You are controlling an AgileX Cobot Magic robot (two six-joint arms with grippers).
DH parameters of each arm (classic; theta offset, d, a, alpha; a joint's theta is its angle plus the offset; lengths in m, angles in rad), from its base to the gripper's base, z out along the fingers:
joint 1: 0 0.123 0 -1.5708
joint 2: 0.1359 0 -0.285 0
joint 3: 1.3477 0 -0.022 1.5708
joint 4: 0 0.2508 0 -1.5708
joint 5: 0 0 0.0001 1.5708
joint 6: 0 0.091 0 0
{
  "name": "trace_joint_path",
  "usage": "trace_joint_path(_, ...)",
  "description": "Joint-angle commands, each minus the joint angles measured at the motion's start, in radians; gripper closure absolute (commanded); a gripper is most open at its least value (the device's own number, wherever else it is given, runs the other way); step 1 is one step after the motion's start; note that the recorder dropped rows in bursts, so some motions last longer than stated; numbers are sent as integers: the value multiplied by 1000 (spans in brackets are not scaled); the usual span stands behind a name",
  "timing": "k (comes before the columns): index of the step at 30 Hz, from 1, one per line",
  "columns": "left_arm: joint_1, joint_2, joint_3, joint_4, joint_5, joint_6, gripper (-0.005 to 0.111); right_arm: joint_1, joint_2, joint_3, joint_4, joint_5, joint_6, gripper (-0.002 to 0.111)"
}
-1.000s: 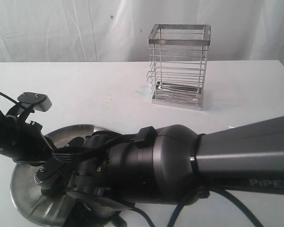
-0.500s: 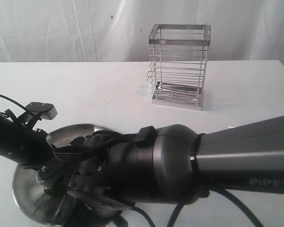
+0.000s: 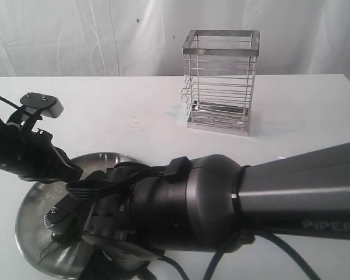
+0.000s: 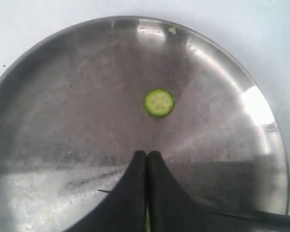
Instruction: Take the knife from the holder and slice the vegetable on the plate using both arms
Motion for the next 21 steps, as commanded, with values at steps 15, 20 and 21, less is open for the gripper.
trace_joint_path(15,-2,42,4,21,35,-3,107,-2,33,-5,8,-21,-14,108)
trace_joint_path(20,-2,73,4,37,37,-3,107,-2,33,-5,8,-23,-14,108)
trace_joint_path(21,-2,74,4,37,37,-3,107,-2,33,-5,8,-23,-14,108)
